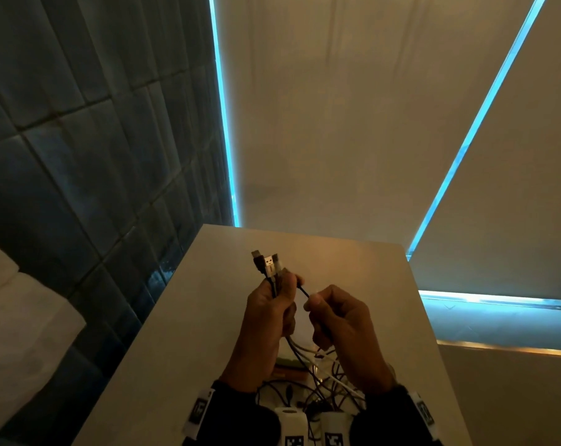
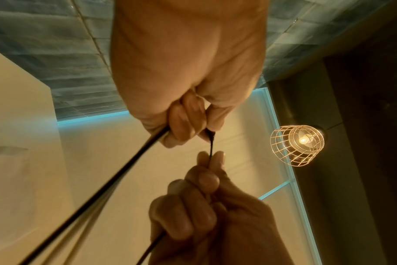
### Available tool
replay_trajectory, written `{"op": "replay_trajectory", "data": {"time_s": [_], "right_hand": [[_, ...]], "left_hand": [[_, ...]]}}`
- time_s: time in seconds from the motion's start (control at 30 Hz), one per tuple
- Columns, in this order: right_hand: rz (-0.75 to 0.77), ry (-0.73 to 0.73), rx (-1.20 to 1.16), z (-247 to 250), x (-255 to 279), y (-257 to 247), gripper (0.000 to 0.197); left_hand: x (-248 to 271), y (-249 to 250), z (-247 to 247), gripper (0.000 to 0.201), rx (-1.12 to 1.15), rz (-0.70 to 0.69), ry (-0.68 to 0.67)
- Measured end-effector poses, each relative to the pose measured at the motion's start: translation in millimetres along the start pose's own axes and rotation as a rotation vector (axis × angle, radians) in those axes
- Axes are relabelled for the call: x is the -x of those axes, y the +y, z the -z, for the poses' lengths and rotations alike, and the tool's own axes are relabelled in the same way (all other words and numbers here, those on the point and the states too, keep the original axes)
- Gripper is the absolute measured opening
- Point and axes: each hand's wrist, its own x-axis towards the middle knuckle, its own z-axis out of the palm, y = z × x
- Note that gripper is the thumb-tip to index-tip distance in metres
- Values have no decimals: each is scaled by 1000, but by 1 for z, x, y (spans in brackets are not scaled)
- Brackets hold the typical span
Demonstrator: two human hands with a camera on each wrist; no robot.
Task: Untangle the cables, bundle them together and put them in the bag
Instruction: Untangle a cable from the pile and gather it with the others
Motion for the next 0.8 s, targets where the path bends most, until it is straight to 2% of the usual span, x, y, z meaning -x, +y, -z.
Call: {"op": "replay_trajectory", "data": {"time_s": [0.17,0.33,0.4,0.57,0.7,0.8], "right_hand": [[43,-10,33,-2,-2,-5,27],[62,-156,102,1,0,0,26],[50,-184,222,3,0,6,24],[2,-155,465,10,-2,28,29],[-37,-133,521,10,-3,46,34],[-37,-127,535,9,-2,57,35]], "left_hand": [[3,-2,-7,36,-102,-19,-65],[0,3,-3,39,-38,-3,26],[-2,4,0,40,14,7,48],[-6,5,6,39,91,14,77],[-7,6,9,39,251,32,41],[-8,8,12,38,260,39,41]]}}
